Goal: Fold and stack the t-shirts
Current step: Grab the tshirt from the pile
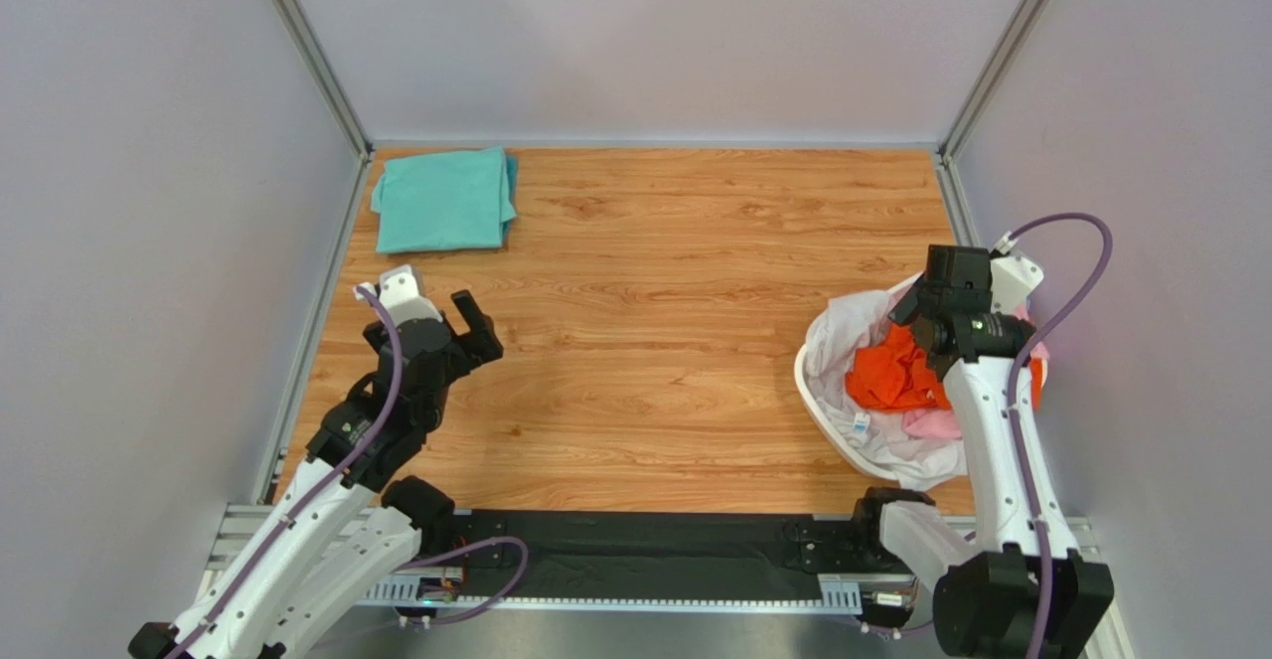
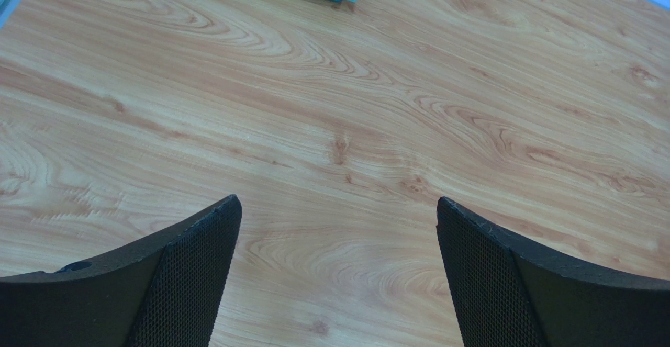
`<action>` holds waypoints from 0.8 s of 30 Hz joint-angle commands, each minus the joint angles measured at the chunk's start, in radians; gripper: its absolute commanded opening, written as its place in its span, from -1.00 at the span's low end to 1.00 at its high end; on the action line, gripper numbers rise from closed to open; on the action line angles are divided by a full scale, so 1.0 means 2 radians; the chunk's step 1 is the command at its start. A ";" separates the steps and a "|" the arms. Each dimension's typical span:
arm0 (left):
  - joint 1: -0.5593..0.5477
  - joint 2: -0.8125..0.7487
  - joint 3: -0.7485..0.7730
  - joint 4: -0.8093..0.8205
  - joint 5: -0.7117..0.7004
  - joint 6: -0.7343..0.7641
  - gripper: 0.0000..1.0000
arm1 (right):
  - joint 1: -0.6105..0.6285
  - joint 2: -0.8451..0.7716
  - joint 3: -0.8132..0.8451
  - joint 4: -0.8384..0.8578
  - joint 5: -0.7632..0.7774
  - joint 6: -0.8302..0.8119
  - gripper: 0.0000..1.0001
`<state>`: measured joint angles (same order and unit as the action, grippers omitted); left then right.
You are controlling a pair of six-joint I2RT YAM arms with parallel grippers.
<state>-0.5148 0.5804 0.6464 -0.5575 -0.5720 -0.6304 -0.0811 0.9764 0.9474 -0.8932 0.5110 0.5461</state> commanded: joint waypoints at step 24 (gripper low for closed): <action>0.000 -0.003 0.010 0.012 0.008 0.007 0.99 | -0.081 0.066 0.005 0.079 -0.068 -0.005 -0.81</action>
<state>-0.5148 0.5762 0.6464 -0.5575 -0.5583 -0.6296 -0.2390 1.1873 0.8600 -0.7292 0.3859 0.5510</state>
